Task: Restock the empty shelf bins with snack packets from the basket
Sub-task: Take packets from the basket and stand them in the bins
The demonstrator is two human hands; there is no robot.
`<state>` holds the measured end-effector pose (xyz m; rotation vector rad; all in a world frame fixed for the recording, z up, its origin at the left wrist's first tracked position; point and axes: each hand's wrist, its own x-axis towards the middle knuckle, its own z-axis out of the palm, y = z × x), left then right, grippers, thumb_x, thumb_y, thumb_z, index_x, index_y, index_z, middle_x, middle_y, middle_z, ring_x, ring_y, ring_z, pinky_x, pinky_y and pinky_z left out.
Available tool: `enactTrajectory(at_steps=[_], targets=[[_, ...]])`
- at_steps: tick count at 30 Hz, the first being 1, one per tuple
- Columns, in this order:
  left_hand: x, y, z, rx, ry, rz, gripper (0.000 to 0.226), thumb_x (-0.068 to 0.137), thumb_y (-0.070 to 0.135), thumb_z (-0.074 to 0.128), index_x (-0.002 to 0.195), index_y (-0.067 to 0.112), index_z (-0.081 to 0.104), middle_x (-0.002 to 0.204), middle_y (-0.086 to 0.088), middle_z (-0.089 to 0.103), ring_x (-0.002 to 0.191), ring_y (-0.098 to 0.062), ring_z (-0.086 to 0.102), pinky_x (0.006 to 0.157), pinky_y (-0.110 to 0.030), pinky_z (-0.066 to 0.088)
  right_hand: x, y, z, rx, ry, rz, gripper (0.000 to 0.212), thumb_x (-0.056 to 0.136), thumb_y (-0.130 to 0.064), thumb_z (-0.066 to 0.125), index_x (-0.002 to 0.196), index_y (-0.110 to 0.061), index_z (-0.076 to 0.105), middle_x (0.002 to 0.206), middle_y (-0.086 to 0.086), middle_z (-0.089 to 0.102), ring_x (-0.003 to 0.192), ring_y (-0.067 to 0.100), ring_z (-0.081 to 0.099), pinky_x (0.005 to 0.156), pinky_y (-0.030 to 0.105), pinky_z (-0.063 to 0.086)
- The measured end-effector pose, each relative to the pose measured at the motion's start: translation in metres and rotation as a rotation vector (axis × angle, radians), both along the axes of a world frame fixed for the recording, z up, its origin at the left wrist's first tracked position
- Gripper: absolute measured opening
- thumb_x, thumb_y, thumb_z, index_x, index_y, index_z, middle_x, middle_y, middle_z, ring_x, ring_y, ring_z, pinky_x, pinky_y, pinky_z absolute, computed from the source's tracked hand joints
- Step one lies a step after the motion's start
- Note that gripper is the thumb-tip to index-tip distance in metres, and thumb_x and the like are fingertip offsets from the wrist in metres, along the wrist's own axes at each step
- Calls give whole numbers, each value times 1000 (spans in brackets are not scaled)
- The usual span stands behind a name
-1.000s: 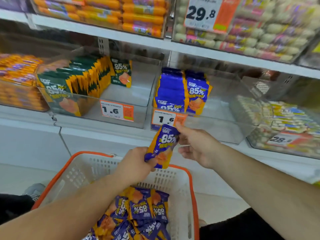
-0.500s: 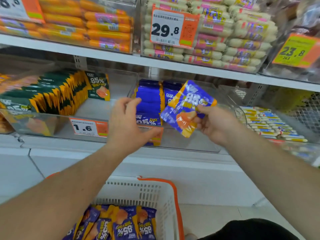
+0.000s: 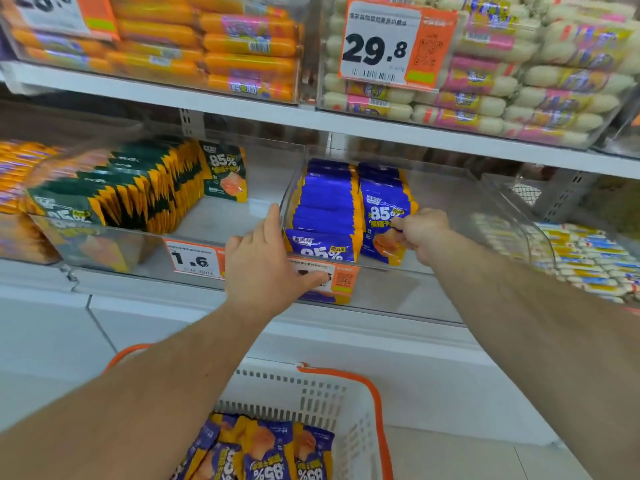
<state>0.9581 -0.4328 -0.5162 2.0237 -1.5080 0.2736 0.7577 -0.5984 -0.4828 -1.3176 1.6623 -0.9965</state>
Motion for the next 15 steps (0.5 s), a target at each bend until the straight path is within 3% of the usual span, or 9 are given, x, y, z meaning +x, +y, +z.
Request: enactTrajectory(at_steps=[3, 9, 15], targets=[[1, -1, -1, 0, -21, 10, 126, 54, 82, 69, 147, 17, 16, 138, 5, 53, 126, -17, 51, 103, -36, 31, 7, -7, -4, 37, -52, -35, 30, 76, -14, 81, 72, -10, 53, 71, 9, 64, 73, 28, 66, 82, 50, 59], [0, 2, 0, -3, -23, 15, 127, 56, 82, 68, 149, 16, 14, 139, 4, 51, 127, -17, 49, 105, -36, 29, 9, -19, -12, 78, -62, -86, 33, 66, -20, 88, 81, -9, 62, 88, 12, 72, 83, 30, 72, 79, 47, 60], [0, 3, 4, 27, 13, -5, 127, 56, 81, 69, 150, 17, 12, 140, 3, 50, 127, -19, 50, 106, -36, 30, 13, -2, -4, 104, -62, -55, 26, 78, -13, 81, 80, -11, 56, 91, 11, 71, 87, 25, 73, 83, 43, 60]])
